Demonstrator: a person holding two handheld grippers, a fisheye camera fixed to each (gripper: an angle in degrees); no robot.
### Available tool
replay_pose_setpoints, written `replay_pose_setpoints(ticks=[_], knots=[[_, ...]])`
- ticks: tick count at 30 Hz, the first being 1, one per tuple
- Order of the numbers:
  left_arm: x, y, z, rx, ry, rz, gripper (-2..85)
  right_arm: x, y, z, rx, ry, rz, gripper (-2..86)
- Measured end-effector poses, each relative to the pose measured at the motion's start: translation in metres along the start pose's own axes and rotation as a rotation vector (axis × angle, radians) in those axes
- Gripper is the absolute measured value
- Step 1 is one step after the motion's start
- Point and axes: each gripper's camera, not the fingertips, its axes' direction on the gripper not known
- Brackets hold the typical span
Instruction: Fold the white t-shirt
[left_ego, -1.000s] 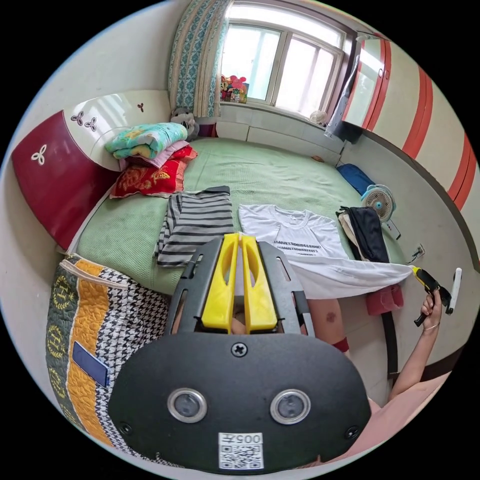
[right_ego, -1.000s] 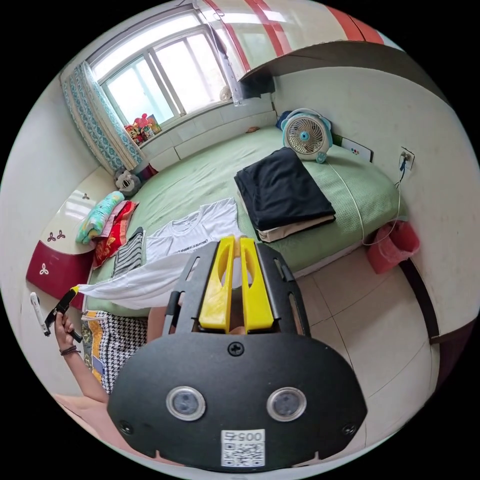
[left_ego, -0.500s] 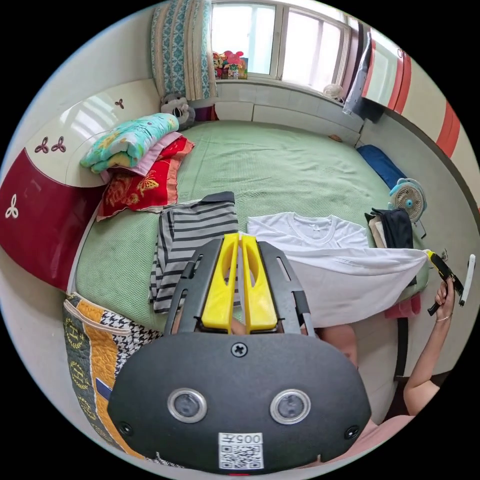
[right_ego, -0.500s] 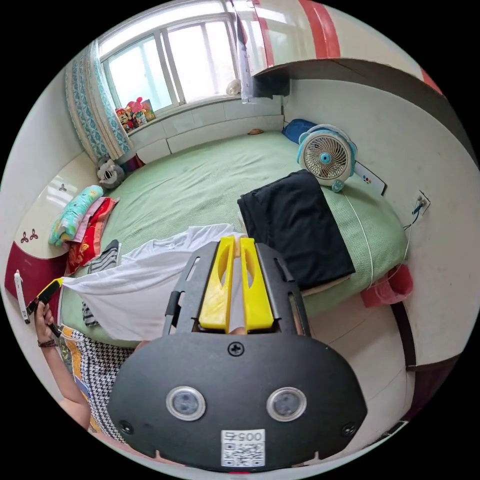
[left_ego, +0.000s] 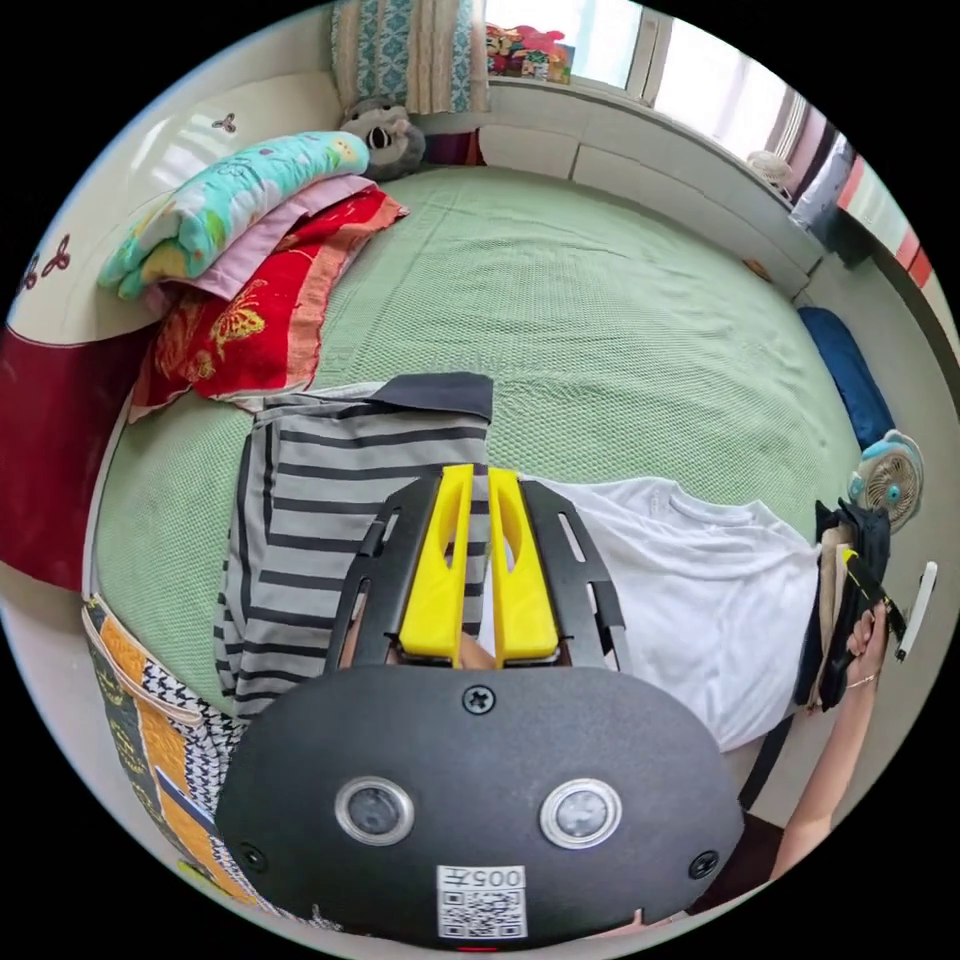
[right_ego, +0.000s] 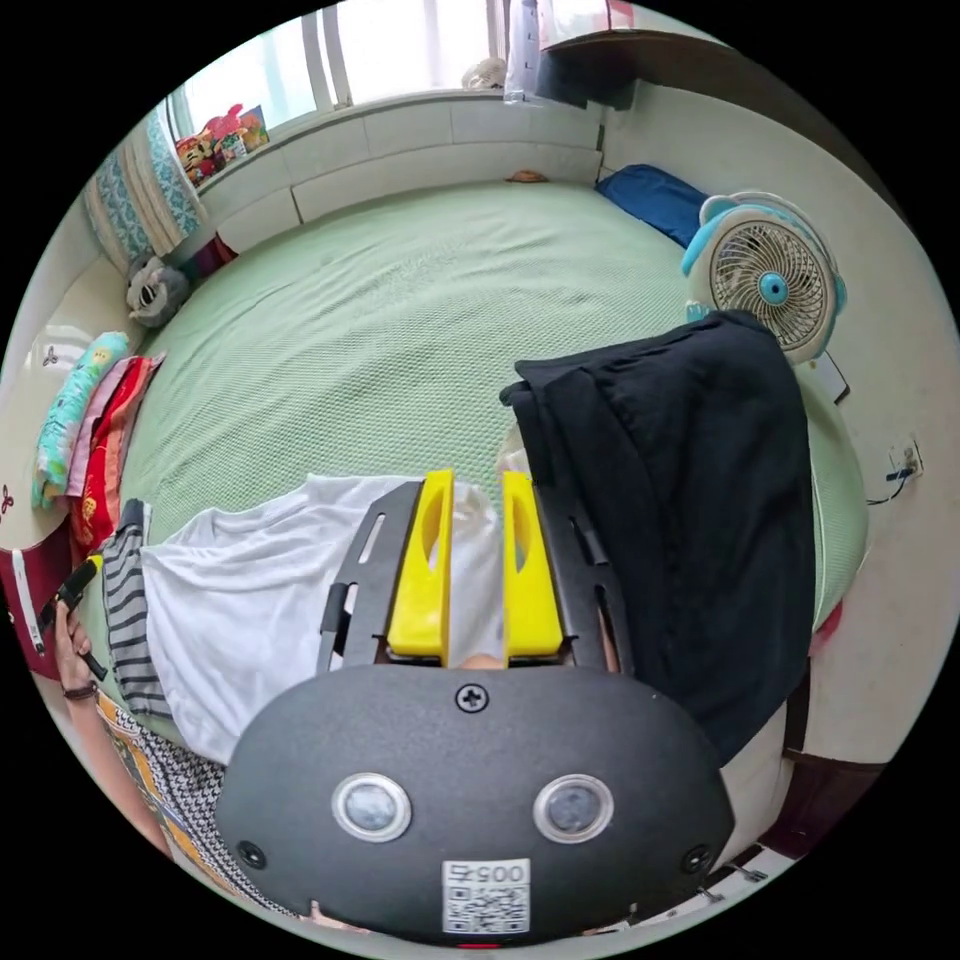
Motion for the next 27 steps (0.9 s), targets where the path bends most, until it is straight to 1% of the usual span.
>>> replay_pose_setpoints(ticks=[2, 5, 7, 9, 10, 13, 15, 20, 21, 23, 25, 27], knots=[[-0.005, 0.005, 0.010, 0.011, 0.043, 0.015, 5.0, 0.002, 0.004, 0.002, 0.023, -0.019, -0.007, 7.3], [-0.009, 0.032, 0.027, -0.012, 0.041, 0.089, 5.5, 0.008, 0.028, -0.004, 0.039, -0.077, -0.075, 9.0], [-0.012, 0.056, 0.038, -0.051, 0.083, 0.134, 6.2, 0.018, 0.058, -0.012, 0.019, -0.134, -0.106, 9.8], [-0.021, 0.092, 0.052, -0.094, 0.167, 0.146, 7.7, 0.028, 0.084, -0.018, 0.004, -0.181, -0.119, 10.2], [-0.023, 0.101, 0.056, -0.106, 0.182, 0.152, 8.0, 0.033, 0.100, -0.019, -0.007, -0.182, -0.132, 10.3], [-0.032, 0.138, 0.076, -0.147, 0.203, 0.135, 9.6, 0.045, 0.134, -0.013, -0.057, -0.130, -0.113, 10.3], [-0.034, 0.157, 0.096, -0.181, 0.219, 0.122, 10.3, 0.053, 0.148, -0.004, -0.087, -0.143, -0.088, 10.7], [-0.030, 0.165, 0.152, -0.254, 0.276, 0.062, 11.6, 0.058, 0.164, 0.044, -0.182, -0.141, -0.061, 12.0], [-0.026, 0.163, 0.162, -0.250, 0.237, 0.055, 11.2, 0.057, 0.164, 0.056, -0.202, -0.172, -0.045, 12.1], [-0.018, 0.159, 0.170, -0.254, 0.164, 0.058, 9.8, 0.052, 0.163, 0.069, -0.201, -0.183, -0.025, 10.8], [-0.010, 0.154, 0.173, -0.272, 0.117, 0.076, 7.5, 0.043, 0.160, 0.072, -0.194, -0.130, -0.013, 5.3], [-0.001, 0.151, 0.169, -0.255, 0.093, 0.129, 5.1, 0.036, 0.158, 0.066, -0.172, -0.155, -0.029, 0.8]])
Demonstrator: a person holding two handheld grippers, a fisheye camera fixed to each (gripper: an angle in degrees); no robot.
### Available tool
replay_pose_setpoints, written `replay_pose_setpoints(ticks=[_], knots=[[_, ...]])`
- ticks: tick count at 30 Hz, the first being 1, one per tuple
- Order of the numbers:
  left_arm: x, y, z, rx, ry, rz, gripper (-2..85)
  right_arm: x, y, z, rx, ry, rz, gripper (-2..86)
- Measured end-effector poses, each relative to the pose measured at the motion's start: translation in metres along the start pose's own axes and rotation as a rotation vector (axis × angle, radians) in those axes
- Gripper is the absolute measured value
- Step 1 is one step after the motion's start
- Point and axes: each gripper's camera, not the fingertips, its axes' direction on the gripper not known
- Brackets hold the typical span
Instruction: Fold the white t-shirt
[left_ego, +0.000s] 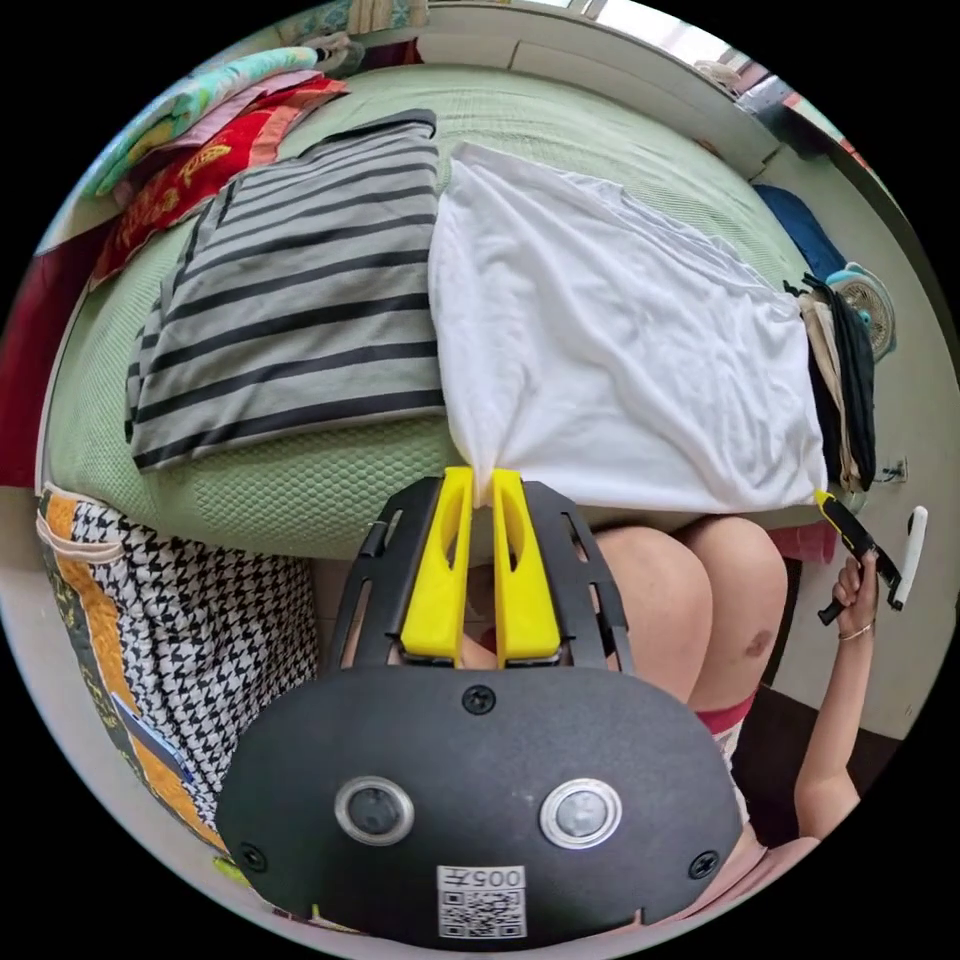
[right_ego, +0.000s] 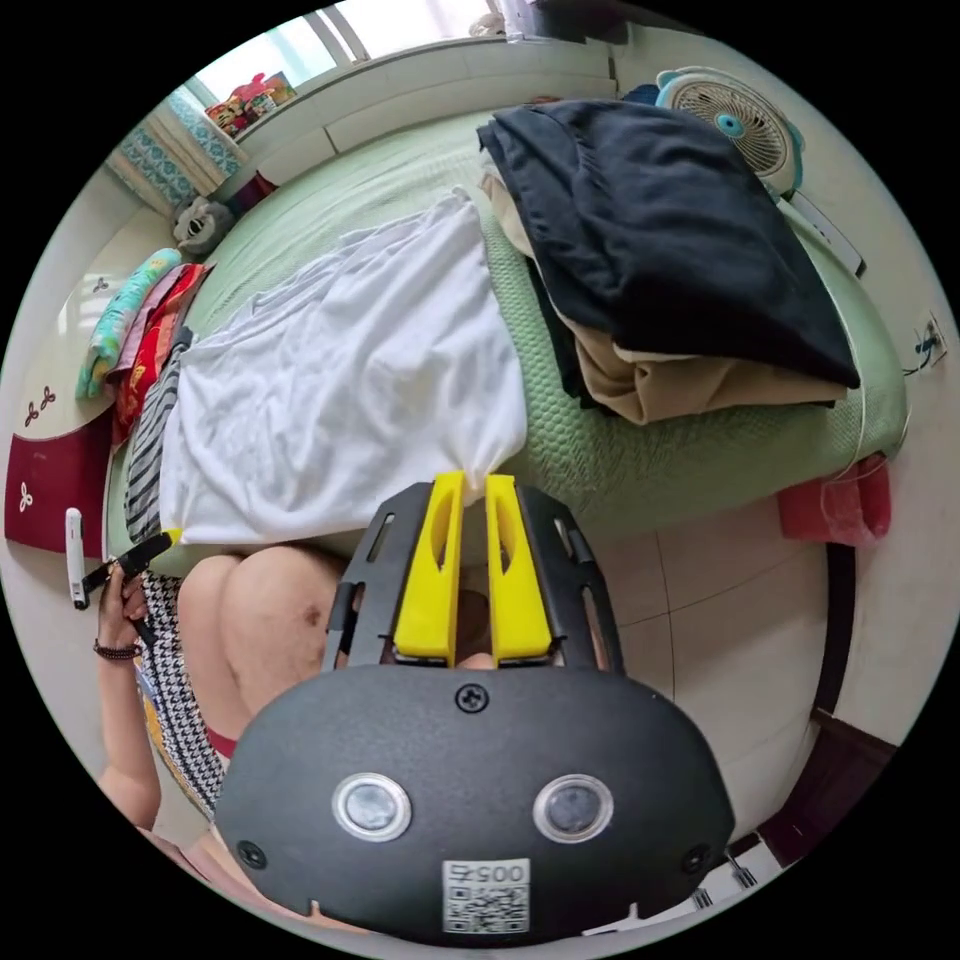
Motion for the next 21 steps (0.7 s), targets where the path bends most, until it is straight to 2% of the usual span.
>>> replay_pose_setpoints(ticks=[3, 8, 14, 16, 18, 21], knots=[[0.002, 0.002, -0.015, 0.066, 0.003, 0.035, 4.5, -0.004, -0.001, -0.018, 0.046, 0.026, -0.031, -0.7], [-0.005, 0.009, -0.033, 0.128, 0.073, 0.045, 4.1, 0.016, -0.001, -0.048, 0.112, -0.096, 0.031, -1.2], [-0.011, 0.019, 0.019, 0.039, 0.099, -0.015, 3.7, 0.024, 0.009, -0.019, 0.027, -0.068, 0.064, -1.2], [-0.017, 0.020, 0.032, 0.016, 0.062, -0.075, 1.9, 0.031, 0.012, -0.006, -0.014, -0.019, 0.122, -0.7], [-0.024, 0.014, 0.038, 0.020, -0.002, -0.102, 0.3, 0.035, 0.010, -0.009, -0.013, -0.051, 0.147, -0.1], [-0.020, -0.008, 0.029, 0.081, -0.049, -0.077, 0.2, 0.022, -0.003, -0.033, 0.116, -0.168, 0.040, 3.8]])
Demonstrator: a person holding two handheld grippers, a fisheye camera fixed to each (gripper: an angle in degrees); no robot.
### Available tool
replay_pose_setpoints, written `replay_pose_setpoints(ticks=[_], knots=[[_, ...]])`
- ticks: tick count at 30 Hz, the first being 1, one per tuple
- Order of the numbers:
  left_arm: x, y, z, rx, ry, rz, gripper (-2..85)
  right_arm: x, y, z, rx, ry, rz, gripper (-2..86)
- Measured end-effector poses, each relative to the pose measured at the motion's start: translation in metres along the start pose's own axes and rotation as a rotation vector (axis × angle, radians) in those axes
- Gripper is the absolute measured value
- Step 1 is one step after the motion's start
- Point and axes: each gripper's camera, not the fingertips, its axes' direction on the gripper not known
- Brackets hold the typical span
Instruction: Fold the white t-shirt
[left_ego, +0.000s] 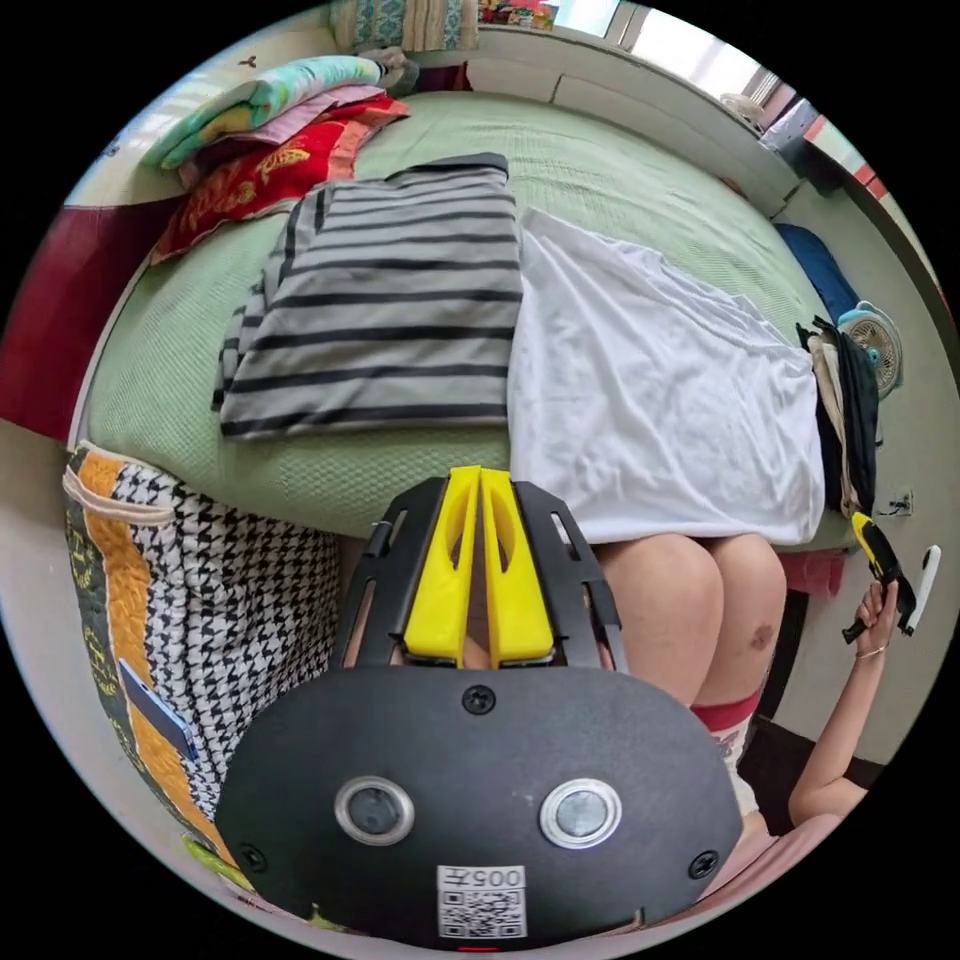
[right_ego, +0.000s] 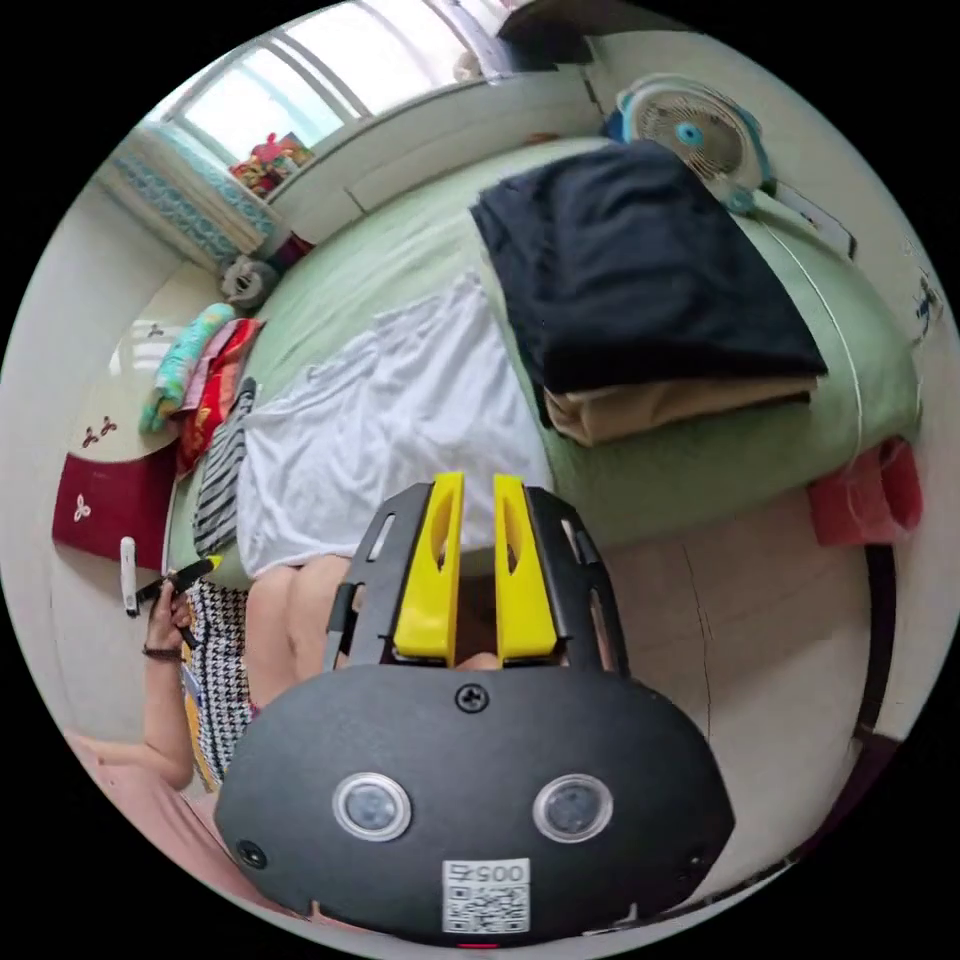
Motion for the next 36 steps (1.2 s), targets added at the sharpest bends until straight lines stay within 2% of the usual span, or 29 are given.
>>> replay_pose_setpoints(ticks=[6, 9, 13, 16, 21, 25, 29, 34, 36], knots=[[0.063, -0.075, 0.008, 0.076, 0.102, 0.155, 3.8, -0.079, -0.065, 0.018, 0.034, 0.009, -0.257, 8.2], [0.103, -0.112, 0.029, 0.080, 0.091, 0.203, 1.9, -0.117, -0.099, 0.053, 0.007, 0.037, -0.340, 7.3], [0.145, -0.151, 0.063, 0.027, 0.073, 0.254, 0.1, -0.149, -0.143, 0.118, -0.086, 0.200, -0.343, 5.7], [0.168, -0.179, 0.090, -0.001, 0.042, 0.271, -0.4, -0.164, -0.166, 0.158, -0.203, 0.214, -0.372, 7.0], [0.184, -0.214, 0.114, -0.009, 0.060, 0.251, -0.5, -0.176, -0.205, 0.176, -0.168, 0.257, -0.348, 6.8], [0.180, -0.219, 0.111, 0.046, 0.101, 0.187, -0.5, -0.162, -0.232, 0.167, -0.113, 0.230, -0.232, 6.1], [0.173, -0.203, 0.107, 0.070, 0.089, 0.133, -0.4, -0.151, -0.219, 0.147, -0.087, 0.208, -0.234, 6.1], [0.193, -0.145, 0.102, 0.066, 0.035, 0.201, 0.2, -0.123, -0.148, 0.091, -0.053, 0.202, -0.283, 5.6], [0.220, -0.107, 0.096, 0.068, 0.035, 0.290, 1.8, -0.106, -0.124, 0.066, -0.035, 0.207, -0.283, 5.5]])
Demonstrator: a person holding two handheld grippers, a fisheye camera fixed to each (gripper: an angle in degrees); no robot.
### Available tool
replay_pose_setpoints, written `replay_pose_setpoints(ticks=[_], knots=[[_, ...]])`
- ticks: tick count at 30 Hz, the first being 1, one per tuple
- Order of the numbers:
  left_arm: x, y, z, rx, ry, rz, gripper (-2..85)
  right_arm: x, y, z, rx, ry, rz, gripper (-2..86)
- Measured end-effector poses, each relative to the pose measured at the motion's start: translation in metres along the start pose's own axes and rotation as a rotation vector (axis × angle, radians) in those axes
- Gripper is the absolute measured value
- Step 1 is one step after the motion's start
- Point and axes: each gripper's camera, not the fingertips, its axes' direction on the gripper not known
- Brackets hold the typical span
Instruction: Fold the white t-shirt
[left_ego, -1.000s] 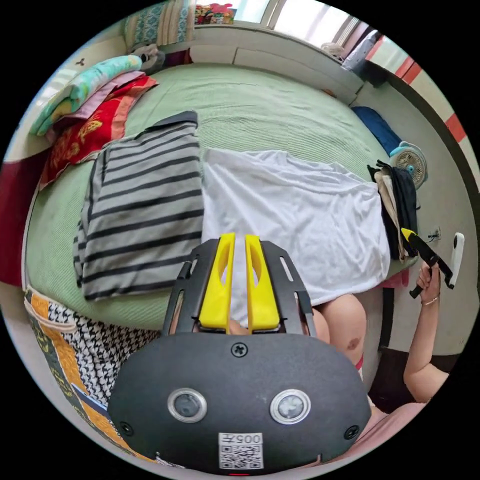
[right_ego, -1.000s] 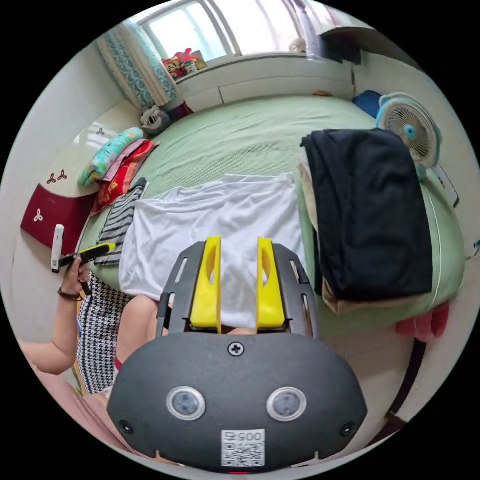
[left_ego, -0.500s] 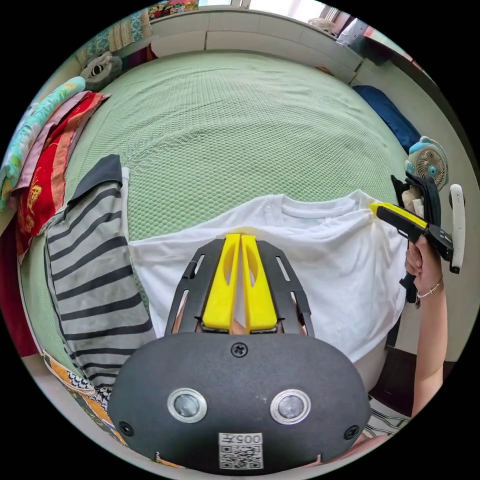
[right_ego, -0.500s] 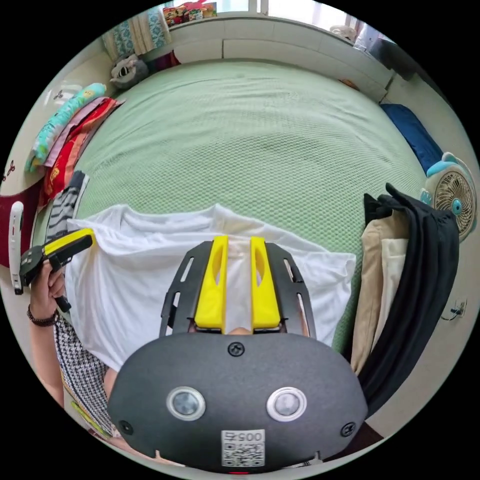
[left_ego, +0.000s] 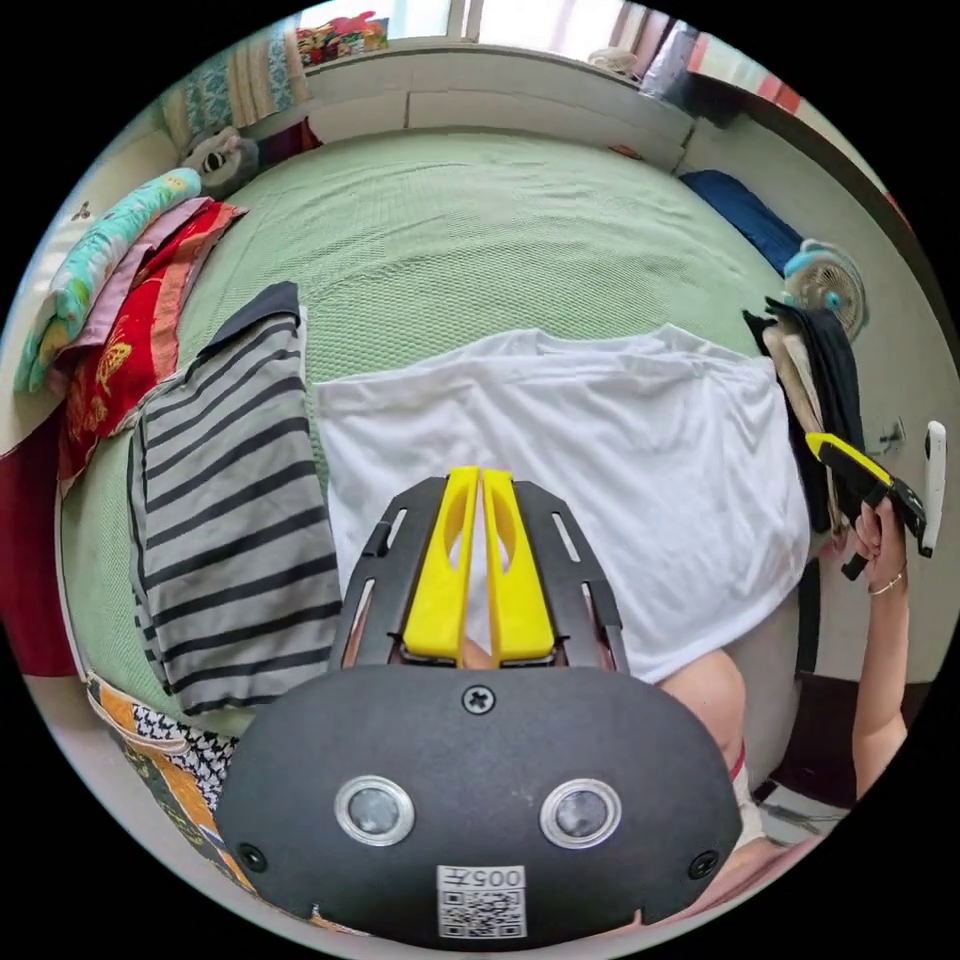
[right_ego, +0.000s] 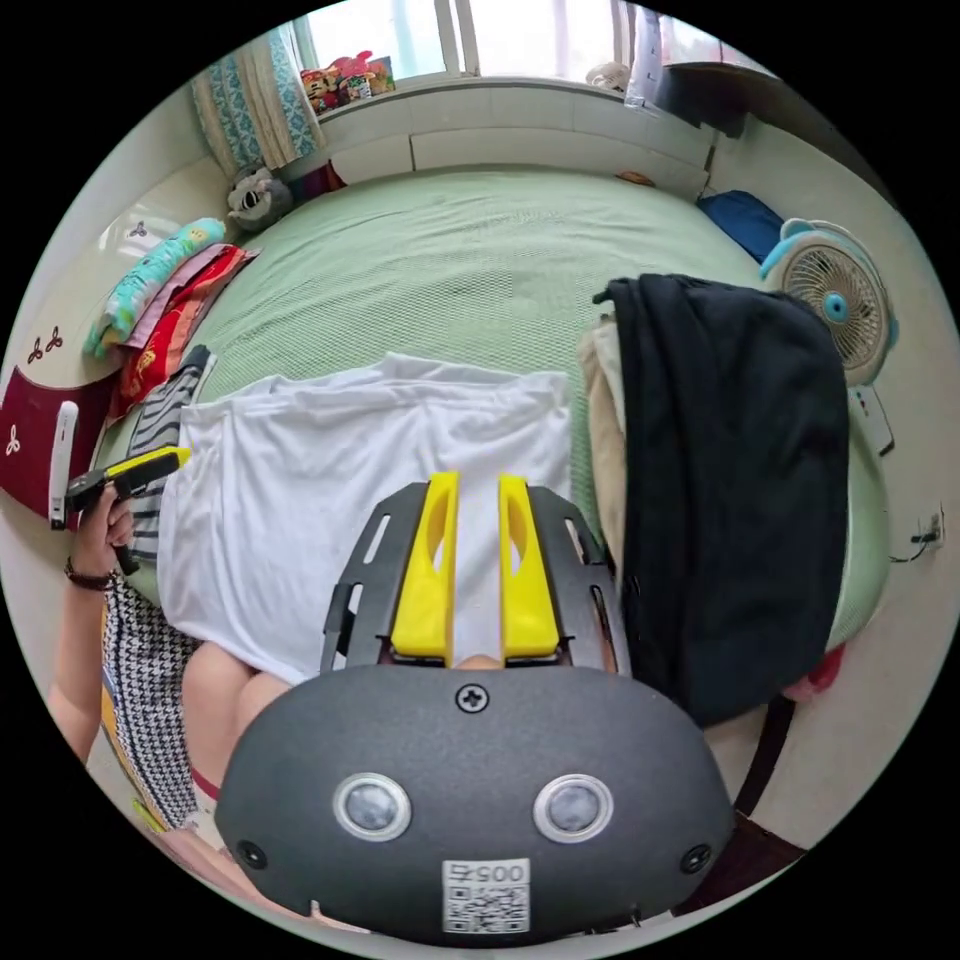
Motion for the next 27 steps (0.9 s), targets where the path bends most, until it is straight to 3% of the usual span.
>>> replay_pose_setpoints(ticks=[5, 14, 19, 25, 27], knots=[[0.107, 0.046, -0.019, 0.032, 0.015, 0.235, 6.2, 0.045, 0.060, -0.052, 0.015, 0.106, 0.048, 4.9], [0.330, 0.115, -0.011, 0.012, 0.227, 0.575, 9.1, 0.092, 0.139, -0.107, 0.031, 0.126, 0.088, 6.2], [0.402, 0.131, 0.025, -0.041, 0.252, 0.586, 12.4, 0.114, 0.162, -0.135, 0.052, 0.173, 0.062, 7.1], [0.445, 0.130, 0.068, -0.072, 0.152, 0.544, 12.9, 0.134, 0.172, -0.147, 0.077, 0.156, 0.063, 7.3], [0.452, 0.133, 0.071, -0.039, 0.064, 0.514, 9.5, 0.138, 0.171, -0.146, 0.074, 0.145, 0.053, 7.2]])
